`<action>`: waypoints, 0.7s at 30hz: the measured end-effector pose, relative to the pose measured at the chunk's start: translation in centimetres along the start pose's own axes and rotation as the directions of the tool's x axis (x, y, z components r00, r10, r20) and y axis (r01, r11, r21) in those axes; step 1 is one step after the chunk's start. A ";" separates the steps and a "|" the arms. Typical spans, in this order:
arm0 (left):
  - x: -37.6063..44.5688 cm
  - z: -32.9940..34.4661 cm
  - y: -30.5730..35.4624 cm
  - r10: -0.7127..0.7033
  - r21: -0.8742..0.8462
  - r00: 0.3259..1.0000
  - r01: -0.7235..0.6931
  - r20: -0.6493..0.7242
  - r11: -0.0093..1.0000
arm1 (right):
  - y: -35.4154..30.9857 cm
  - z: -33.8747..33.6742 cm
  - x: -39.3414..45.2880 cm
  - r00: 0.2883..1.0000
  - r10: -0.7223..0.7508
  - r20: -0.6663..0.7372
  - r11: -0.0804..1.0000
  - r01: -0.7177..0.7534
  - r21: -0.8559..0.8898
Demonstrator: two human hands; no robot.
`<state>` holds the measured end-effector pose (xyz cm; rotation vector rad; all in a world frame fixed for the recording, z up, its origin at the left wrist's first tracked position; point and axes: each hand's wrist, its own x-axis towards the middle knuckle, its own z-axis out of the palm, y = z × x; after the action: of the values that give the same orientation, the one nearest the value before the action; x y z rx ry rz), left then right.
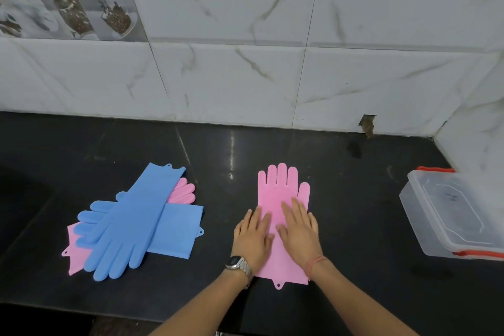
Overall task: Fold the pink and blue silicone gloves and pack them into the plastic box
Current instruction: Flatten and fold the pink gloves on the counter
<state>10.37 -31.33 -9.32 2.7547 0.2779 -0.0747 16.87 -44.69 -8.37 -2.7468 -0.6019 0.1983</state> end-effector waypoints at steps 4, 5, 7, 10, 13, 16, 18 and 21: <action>-0.4 1.1 -0.8 0.028 0.104 1.000 -0.028 -0.005 0.994 | 0.3 2.3 -0.3 0.998 -0.030 0.061 0.992 0.038 -0.121; -0.3 1.1 -0.9 0.029 0.115 1.000 -0.029 -0.001 0.993 | 0.3 2.4 -0.1 0.998 -0.033 0.054 0.991 0.039 -0.128; 0.0 0.9 -0.7 0.015 0.140 1.000 -0.016 0.008 0.990 | 0.4 2.5 0.4 0.998 -0.040 0.042 0.990 0.045 -0.136; 0.4 0.6 -0.1 -0.020 0.165 1.000 0.021 -0.012 0.986 | 0.3 2.5 1.1 0.999 -0.040 0.016 0.984 0.042 -0.171; 0.7 0.5 -0.1 -0.029 0.139 0.999 0.025 0.026 0.990 | 0.1 2.3 1.4 0.999 -0.046 0.015 0.980 0.048 -0.192; 1.3 0.2 -0.9 0.013 0.142 0.997 -0.024 0.081 0.990 | 0.1 2.0 1.3 0.998 -0.056 0.009 0.979 0.056 -0.198; 1.5 -1.2 -1.8 0.067 0.096 0.993 -0.077 0.096 0.992 | 0.0 2.0 1.4 0.998 -0.055 0.013 0.976 0.056 -0.212; 0.8 -4.3 -4.8 0.060 -0.011 0.998 -0.060 0.011 0.998 | -0.3 1.9 1.4 0.999 -0.046 0.011 0.981 0.048 -0.186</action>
<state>10.29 -25.21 -7.06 2.7491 0.1920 -0.0729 17.64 -43.32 -10.20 -2.9079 -0.7203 0.1465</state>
